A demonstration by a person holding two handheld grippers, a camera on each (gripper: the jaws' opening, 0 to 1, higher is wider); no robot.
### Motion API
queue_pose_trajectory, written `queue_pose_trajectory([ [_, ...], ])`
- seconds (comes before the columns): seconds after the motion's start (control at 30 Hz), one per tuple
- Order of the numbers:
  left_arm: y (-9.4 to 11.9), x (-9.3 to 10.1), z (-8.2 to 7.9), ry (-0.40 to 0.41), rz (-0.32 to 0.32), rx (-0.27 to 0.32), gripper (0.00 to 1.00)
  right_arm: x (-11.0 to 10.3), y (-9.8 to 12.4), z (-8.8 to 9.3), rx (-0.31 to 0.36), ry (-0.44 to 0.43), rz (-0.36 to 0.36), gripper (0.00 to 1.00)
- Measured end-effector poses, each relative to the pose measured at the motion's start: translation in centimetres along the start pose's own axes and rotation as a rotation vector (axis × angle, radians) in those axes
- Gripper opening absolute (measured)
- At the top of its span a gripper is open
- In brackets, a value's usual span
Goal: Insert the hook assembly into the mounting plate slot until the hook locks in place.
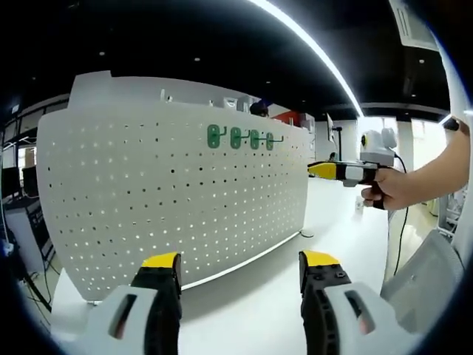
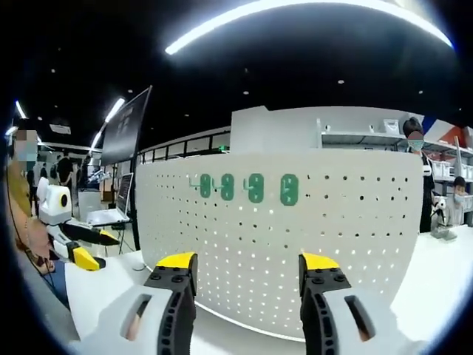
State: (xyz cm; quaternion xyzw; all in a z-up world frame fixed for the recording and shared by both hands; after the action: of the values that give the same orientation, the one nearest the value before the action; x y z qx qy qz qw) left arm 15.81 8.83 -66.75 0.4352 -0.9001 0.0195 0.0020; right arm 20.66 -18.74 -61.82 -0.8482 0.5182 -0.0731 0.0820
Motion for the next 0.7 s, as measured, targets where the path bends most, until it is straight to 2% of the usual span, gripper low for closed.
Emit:
queue_pose_trajectory([
  [0.3, 0.3, -0.1, 0.1, -0.001, -0.002, 0.005, 0.66, -0.4, 1.4, 0.7, -0.015, -0.022, 0.001, 0.55],
  [0.7, 0.9, 0.1, 0.2, 0.002, 0.0, 0.009, 0.7, -0.7, 3.6, 2.0, -0.047, -0.052, 0.014, 0.57],
])
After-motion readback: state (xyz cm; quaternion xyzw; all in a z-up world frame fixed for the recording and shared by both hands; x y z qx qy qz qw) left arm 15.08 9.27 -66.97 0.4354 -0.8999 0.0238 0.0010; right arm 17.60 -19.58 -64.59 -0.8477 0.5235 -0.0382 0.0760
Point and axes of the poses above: the point that each gripper's makers call its tool centre point, and the gripper's own axes: y roughly backward along the fingers, x roughly to its right, z roughly out of its underside, the point moved 5 cm from there along y, roughly backward along the fingers, and after that the axes turned 11 degrees about x, right-handed, at the moved point
